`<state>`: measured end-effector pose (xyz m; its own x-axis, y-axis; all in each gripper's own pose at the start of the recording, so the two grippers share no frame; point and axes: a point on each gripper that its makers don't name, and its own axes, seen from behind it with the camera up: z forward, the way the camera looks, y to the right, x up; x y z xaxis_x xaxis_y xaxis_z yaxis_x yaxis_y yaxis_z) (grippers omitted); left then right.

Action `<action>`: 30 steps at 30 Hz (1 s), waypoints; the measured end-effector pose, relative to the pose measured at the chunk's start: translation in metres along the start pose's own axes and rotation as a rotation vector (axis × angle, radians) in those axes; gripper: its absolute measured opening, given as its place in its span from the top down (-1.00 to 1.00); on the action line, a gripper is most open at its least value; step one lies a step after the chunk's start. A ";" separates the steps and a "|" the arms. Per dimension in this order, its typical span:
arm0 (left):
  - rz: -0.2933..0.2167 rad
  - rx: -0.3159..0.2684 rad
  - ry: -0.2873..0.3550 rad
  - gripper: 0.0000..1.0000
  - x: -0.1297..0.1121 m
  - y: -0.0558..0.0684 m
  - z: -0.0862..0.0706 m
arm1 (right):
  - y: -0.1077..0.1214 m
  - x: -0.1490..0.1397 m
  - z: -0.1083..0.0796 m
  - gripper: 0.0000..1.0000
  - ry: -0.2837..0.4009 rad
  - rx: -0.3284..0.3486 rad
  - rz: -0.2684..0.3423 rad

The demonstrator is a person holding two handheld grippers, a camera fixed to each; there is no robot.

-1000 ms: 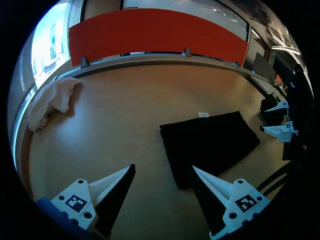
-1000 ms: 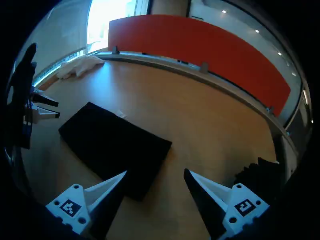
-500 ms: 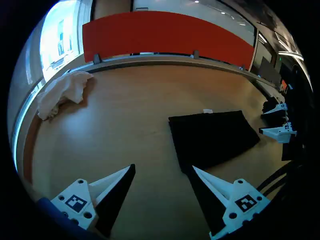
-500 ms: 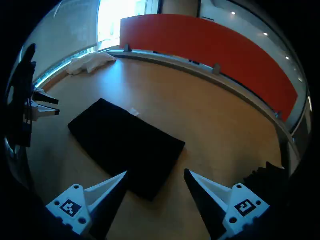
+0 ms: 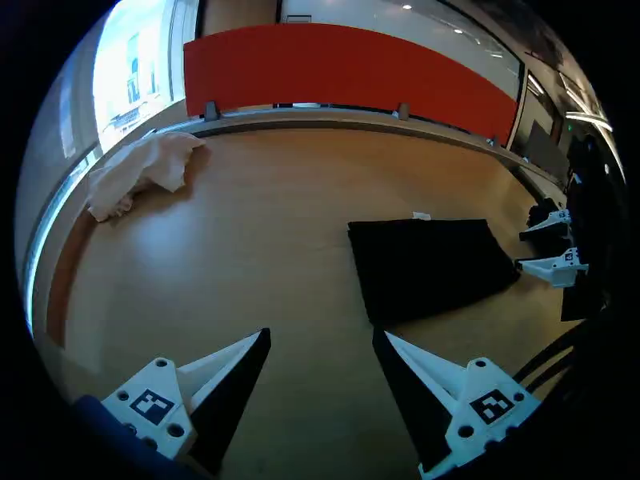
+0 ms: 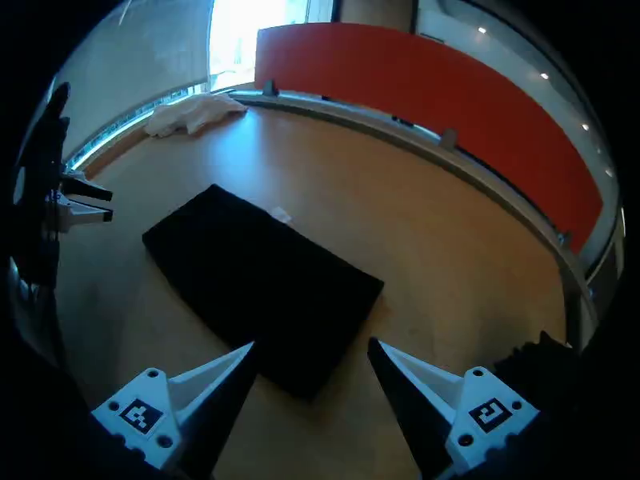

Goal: Fold towel

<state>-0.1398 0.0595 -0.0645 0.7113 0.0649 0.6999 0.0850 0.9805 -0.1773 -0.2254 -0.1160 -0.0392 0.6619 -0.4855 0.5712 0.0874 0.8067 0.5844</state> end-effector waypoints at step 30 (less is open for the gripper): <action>-0.043 0.021 0.006 -0.89 -0.013 -0.008 -0.027 | -0.013 -0.049 0.003 0.04 -0.139 0.115 -0.026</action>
<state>-0.1312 0.0455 -0.0907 0.7115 0.0211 0.7023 0.1015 0.9860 -0.1325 -0.2607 -0.1039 -0.0733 0.5507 -0.5537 0.6246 0.0121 0.7536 0.6573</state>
